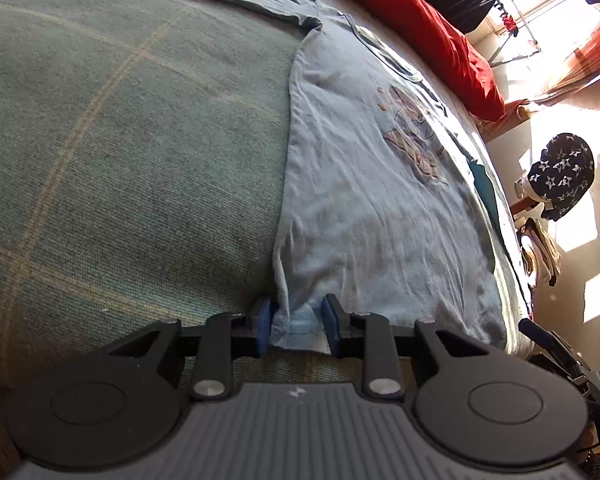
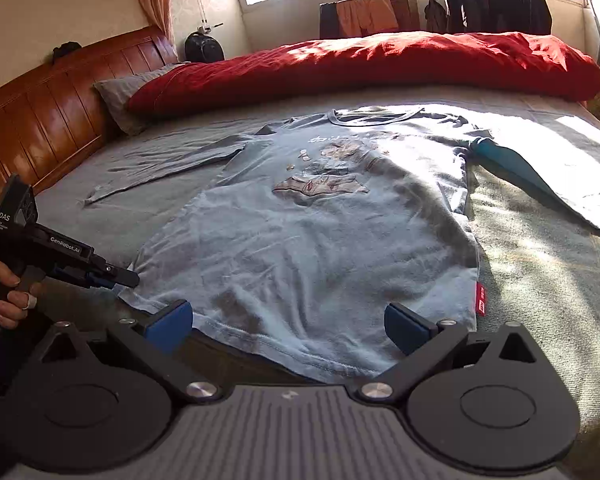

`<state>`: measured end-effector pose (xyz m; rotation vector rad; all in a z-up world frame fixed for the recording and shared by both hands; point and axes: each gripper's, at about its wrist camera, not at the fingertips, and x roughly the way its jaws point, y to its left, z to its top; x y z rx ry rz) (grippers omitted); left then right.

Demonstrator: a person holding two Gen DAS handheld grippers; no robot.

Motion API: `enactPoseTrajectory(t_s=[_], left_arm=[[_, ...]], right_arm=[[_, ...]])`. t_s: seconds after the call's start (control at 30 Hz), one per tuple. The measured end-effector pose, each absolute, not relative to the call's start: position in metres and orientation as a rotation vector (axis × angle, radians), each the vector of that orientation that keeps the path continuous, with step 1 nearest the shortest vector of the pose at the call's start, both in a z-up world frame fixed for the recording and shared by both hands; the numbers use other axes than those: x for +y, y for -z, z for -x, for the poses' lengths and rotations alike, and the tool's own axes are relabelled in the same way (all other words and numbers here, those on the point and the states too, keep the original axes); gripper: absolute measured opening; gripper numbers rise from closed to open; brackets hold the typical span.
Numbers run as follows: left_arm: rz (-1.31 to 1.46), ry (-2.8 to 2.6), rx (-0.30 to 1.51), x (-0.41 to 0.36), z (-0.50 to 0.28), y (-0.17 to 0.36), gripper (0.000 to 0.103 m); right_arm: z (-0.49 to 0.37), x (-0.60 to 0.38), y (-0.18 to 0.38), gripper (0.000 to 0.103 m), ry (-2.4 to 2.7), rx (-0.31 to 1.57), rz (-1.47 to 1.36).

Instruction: Fold clothes

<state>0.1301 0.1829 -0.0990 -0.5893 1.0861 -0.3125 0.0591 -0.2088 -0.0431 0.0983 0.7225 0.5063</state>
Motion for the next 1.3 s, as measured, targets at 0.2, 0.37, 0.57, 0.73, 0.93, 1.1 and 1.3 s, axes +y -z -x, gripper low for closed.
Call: enactPoseTrajectory(t_s=[0.2, 0.37, 0.57, 0.73, 0.93, 1.1, 1.3], left_arm=[[0.560, 0.275, 1.085, 0.187, -0.121, 0.092, 0.002], [0.546, 0.267, 1.015, 0.197, -0.108, 0.065, 0.002], [0.429, 0.213, 1.092, 0.197, -0.110, 0.075, 0.005], [0.155, 0.244, 0.982, 0.170, -0.095, 0.048, 0.010], [-0.299, 0.472, 0.785, 0.082, -0.073, 0.028, 0.046], [-0.615, 0.670, 0.661, -0.003, -0.061, 0.053, 0.049], [-0.838, 0.802, 0.583, -0.060, -0.048, 0.081, 0.049]], right_arm=[[-0.060, -0.212, 0.044, 0.103, -0.489, 0.727, -0.102], [-0.061, -0.215, 0.045, 0.103, -0.474, 0.730, -0.106], [-0.063, -0.218, 0.049, 0.103, -0.450, 0.730, -0.031], [-0.055, -0.225, 0.053, 0.101, -0.445, 0.736, 0.189], [-0.057, -0.238, 0.061, 0.100, -0.437, 0.795, 0.271], [-0.066, -0.268, 0.071, 0.100, -0.461, 0.844, -0.013], [-0.080, -0.305, 0.090, 0.100, -0.504, 0.885, -0.354]])
